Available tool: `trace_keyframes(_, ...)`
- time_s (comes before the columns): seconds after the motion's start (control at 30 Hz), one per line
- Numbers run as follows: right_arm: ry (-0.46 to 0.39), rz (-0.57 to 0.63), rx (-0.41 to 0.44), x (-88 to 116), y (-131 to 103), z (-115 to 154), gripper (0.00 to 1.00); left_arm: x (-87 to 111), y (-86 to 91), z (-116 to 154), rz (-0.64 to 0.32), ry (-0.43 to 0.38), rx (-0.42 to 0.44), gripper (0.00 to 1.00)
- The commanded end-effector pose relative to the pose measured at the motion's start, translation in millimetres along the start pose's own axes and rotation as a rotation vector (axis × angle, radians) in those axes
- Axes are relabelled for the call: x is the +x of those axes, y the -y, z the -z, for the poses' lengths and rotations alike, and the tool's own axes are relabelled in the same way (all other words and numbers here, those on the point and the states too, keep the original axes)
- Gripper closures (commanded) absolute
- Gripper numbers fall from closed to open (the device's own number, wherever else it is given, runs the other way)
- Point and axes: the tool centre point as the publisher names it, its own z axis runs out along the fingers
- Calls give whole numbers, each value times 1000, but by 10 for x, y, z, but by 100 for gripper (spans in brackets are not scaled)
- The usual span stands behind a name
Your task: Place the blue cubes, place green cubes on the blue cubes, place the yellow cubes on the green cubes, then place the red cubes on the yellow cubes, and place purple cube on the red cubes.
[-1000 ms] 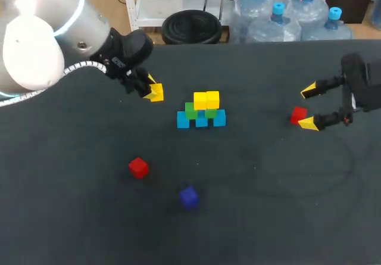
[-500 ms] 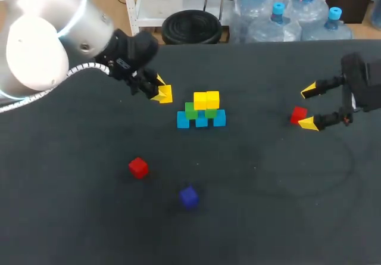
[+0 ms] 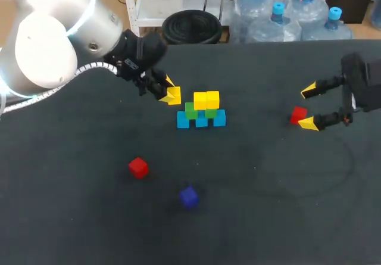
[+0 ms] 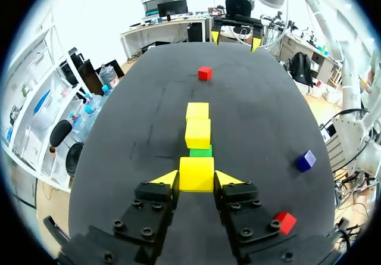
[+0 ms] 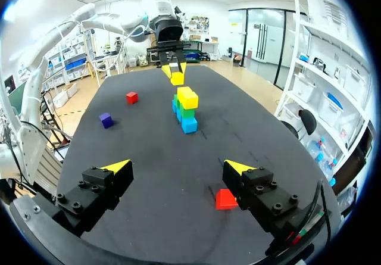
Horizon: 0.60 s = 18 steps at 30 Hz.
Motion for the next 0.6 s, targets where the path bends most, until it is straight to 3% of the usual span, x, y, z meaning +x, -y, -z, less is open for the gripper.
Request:
trace_keyframes(0.03, 2, 1, 0, 3, 2, -4, 0, -10, -27, -27, -4, 0, 7, 100)
trace_keyframes(0.6, 2, 1, 0, 3, 2, -4, 0, -85, -22, -131, -18, -1, 25, 100)
